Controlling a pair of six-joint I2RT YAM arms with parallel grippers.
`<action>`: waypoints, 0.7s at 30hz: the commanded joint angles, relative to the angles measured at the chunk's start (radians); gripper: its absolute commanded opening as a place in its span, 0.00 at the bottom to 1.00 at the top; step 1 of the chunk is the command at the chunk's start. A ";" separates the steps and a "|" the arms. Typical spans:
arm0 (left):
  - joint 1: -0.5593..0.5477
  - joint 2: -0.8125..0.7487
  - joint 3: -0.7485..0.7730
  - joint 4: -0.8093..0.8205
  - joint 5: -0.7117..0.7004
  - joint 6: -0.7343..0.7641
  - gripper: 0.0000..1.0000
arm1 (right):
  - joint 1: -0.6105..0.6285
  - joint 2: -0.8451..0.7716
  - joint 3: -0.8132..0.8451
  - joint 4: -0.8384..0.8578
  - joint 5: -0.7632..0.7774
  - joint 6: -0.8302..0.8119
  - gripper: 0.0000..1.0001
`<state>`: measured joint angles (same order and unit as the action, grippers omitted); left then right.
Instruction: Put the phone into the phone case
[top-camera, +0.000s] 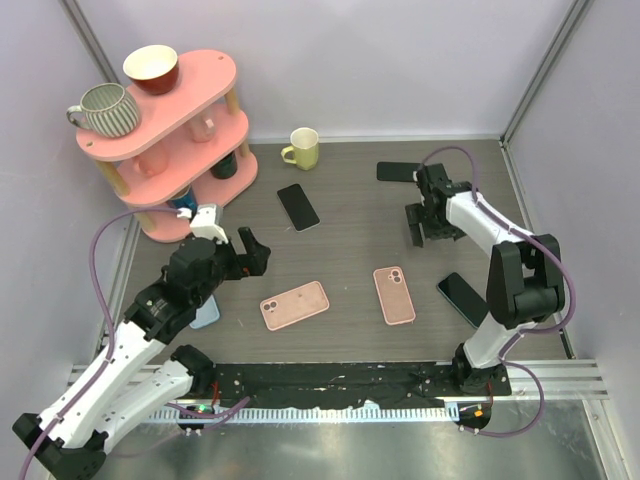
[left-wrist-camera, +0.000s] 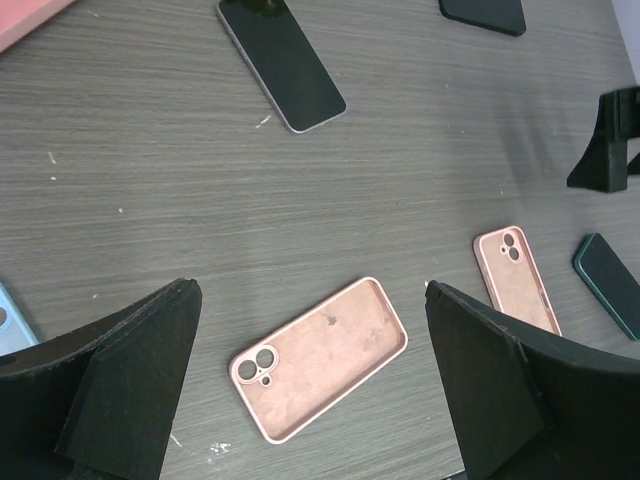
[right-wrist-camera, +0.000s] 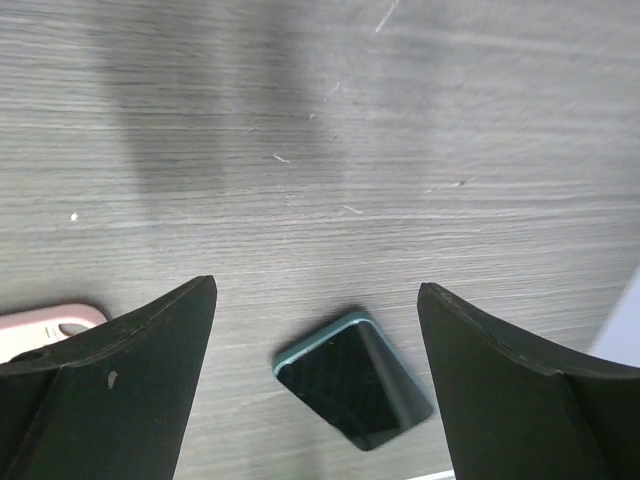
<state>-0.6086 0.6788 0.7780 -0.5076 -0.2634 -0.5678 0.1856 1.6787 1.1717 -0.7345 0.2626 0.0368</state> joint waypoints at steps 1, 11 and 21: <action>-0.005 0.002 -0.005 0.073 0.076 0.002 1.00 | 0.034 -0.010 0.097 -0.178 0.112 -0.254 0.88; -0.005 -0.027 -0.019 0.092 0.134 -0.018 1.00 | 0.034 -0.116 -0.152 -0.129 0.089 -0.465 0.90; -0.045 -0.039 -0.014 0.090 0.139 -0.011 1.00 | 0.017 -0.028 -0.160 -0.117 -0.005 -0.511 0.90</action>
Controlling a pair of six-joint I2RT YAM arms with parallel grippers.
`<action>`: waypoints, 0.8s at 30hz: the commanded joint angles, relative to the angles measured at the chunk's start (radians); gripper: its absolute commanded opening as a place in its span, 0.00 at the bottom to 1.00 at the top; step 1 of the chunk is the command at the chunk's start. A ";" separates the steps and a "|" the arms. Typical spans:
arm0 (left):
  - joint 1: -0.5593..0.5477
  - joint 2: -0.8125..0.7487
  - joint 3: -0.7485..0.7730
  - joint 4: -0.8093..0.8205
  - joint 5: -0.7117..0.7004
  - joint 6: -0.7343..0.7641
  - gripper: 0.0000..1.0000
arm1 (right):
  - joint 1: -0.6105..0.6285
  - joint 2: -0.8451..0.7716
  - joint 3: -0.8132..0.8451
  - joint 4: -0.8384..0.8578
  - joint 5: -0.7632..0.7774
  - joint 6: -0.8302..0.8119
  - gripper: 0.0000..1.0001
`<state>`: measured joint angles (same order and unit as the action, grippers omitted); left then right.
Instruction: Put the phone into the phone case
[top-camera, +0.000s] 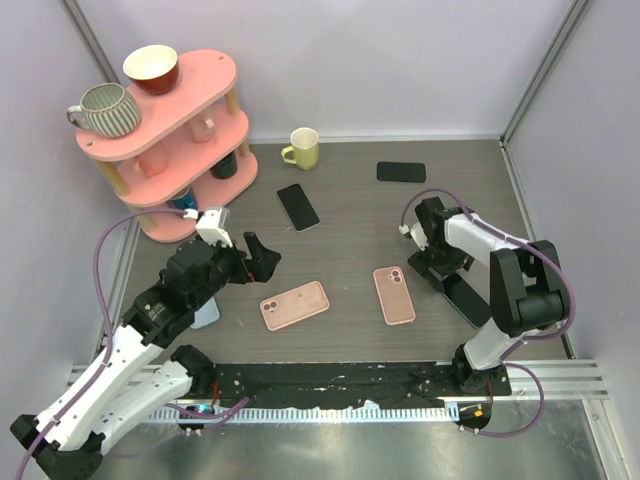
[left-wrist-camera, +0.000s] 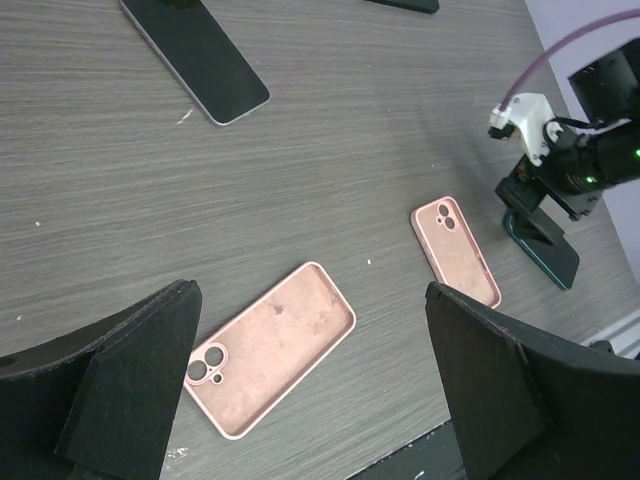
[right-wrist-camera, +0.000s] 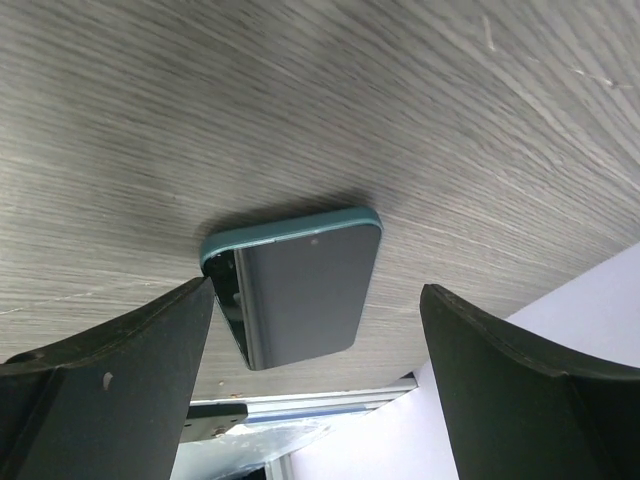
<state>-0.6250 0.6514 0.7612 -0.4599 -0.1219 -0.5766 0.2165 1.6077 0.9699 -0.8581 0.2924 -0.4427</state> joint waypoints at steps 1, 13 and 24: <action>-0.033 -0.012 0.004 0.037 -0.008 0.000 1.00 | -0.016 0.063 0.050 -0.001 -0.071 -0.034 0.90; -0.041 -0.024 0.003 0.043 -0.010 0.000 1.00 | -0.019 0.008 0.070 -0.028 -0.240 -0.068 0.90; -0.039 -0.021 0.001 0.041 -0.012 0.000 1.00 | 0.004 -0.009 0.052 -0.015 -0.212 -0.105 0.92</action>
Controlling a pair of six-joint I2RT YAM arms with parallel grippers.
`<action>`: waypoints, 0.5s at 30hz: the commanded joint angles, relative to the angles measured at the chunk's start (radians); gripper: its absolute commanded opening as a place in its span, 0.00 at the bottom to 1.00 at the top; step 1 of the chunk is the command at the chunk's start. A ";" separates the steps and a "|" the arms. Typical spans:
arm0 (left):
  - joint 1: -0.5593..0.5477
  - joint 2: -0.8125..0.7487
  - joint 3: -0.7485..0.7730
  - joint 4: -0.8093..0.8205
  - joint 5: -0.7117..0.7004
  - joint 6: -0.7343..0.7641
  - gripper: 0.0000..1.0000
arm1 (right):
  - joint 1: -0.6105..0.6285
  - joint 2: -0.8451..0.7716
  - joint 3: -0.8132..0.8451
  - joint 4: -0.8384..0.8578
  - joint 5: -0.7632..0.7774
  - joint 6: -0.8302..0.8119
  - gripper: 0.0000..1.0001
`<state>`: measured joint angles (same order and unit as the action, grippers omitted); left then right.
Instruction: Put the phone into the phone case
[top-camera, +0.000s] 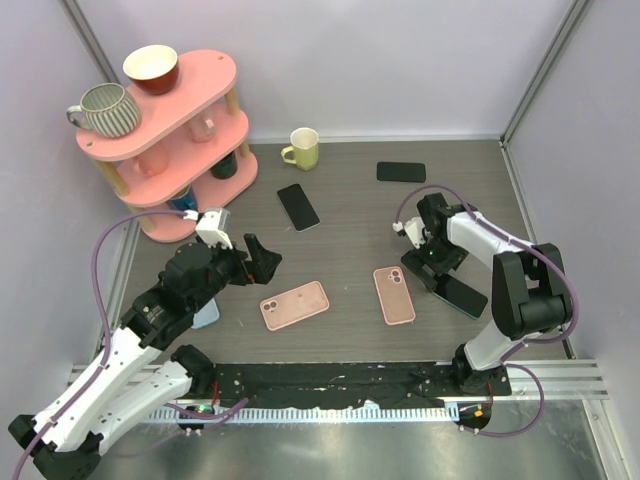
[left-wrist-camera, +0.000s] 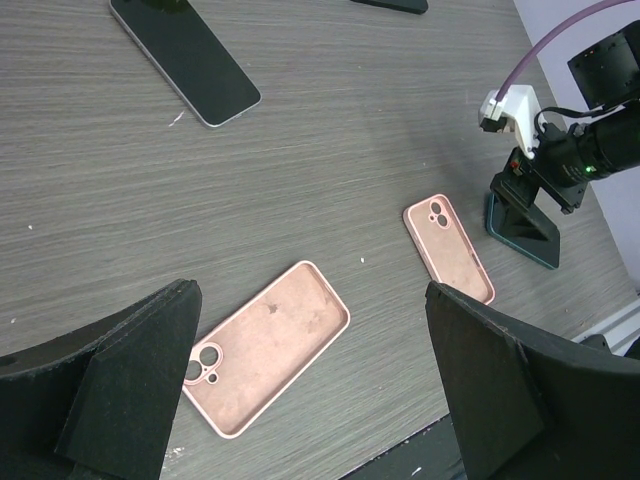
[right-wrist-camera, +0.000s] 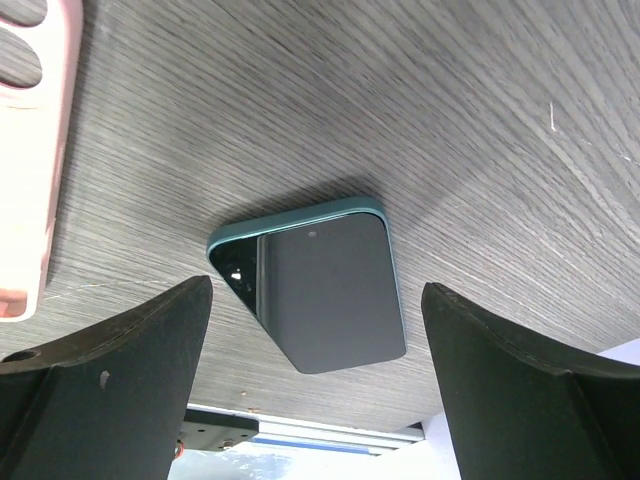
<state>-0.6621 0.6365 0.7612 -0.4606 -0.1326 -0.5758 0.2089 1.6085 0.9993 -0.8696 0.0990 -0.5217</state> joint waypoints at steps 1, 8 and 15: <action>-0.004 -0.005 0.001 0.043 -0.004 -0.001 1.00 | 0.012 -0.001 0.027 -0.003 -0.018 -0.024 0.93; -0.002 -0.003 -0.002 0.046 0.010 -0.004 1.00 | 0.026 0.007 -0.005 0.021 0.014 -0.032 0.93; -0.002 -0.006 -0.003 0.048 0.005 -0.006 1.00 | 0.024 0.082 0.028 0.021 -0.005 -0.038 0.94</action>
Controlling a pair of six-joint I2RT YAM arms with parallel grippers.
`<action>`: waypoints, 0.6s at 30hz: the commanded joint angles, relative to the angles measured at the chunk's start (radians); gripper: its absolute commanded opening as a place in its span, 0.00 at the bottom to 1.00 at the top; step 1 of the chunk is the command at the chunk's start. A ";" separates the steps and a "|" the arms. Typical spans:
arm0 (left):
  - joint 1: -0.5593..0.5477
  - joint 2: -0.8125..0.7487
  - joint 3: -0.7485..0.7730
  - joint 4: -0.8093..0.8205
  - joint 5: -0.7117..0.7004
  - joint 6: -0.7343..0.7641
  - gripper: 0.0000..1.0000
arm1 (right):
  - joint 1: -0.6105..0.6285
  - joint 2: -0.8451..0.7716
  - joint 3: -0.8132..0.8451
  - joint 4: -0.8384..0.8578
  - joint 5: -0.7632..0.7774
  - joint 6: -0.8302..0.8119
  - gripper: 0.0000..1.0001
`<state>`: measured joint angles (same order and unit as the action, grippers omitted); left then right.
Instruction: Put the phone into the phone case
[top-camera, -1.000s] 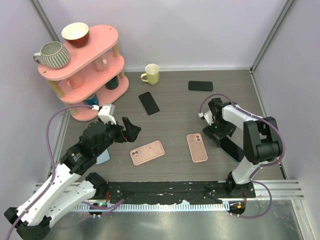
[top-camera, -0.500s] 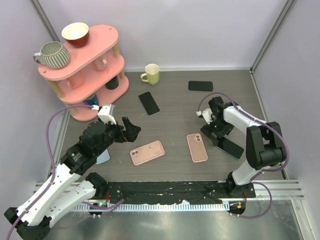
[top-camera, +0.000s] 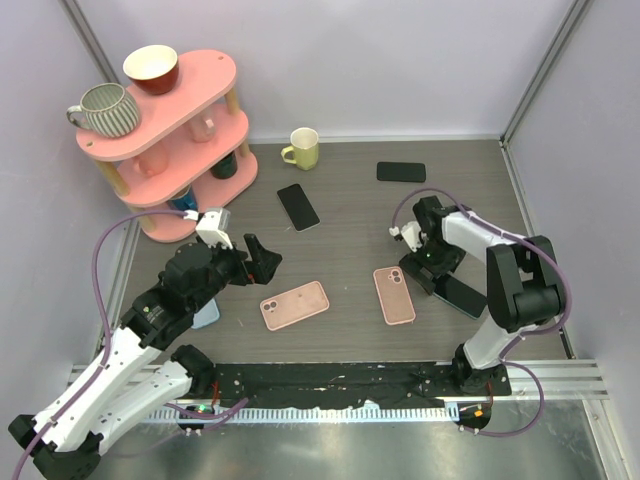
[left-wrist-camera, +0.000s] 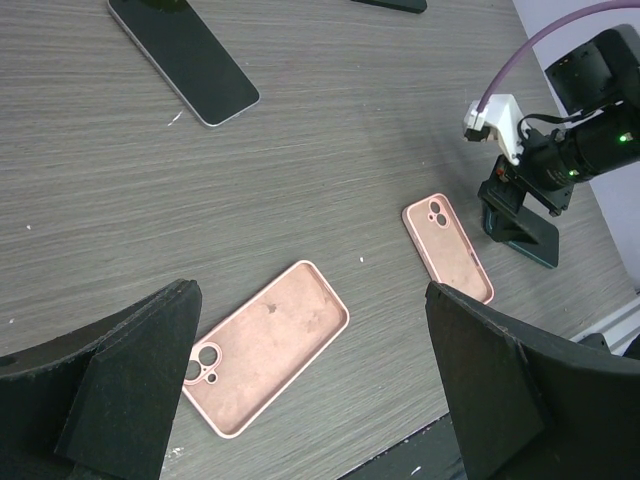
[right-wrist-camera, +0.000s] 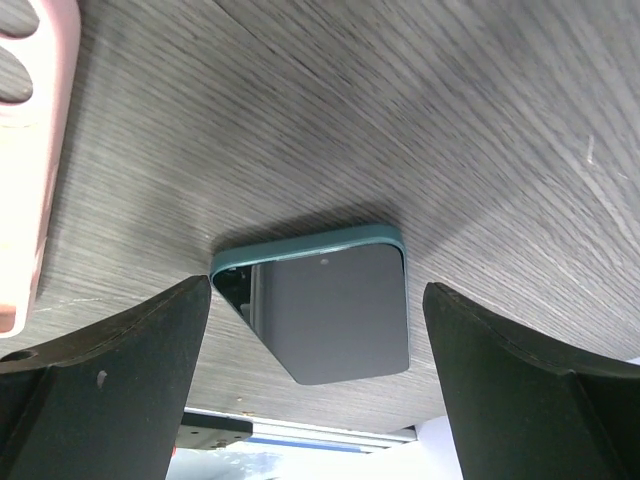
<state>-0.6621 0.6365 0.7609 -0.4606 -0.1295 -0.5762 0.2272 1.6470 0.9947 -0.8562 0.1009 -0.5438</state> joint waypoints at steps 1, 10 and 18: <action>-0.004 -0.003 -0.003 0.048 0.002 -0.005 1.00 | 0.004 0.056 0.035 0.006 -0.001 -0.018 0.94; -0.002 -0.001 -0.003 0.048 0.001 -0.005 1.00 | 0.000 0.115 0.058 0.028 -0.023 -0.022 0.94; -0.002 -0.001 -0.002 0.045 -0.010 -0.005 1.00 | -0.006 0.184 0.188 0.031 -0.076 0.048 0.80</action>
<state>-0.6621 0.6403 0.7601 -0.4606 -0.1303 -0.5762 0.2253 1.7908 1.0836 -0.9291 0.0807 -0.5526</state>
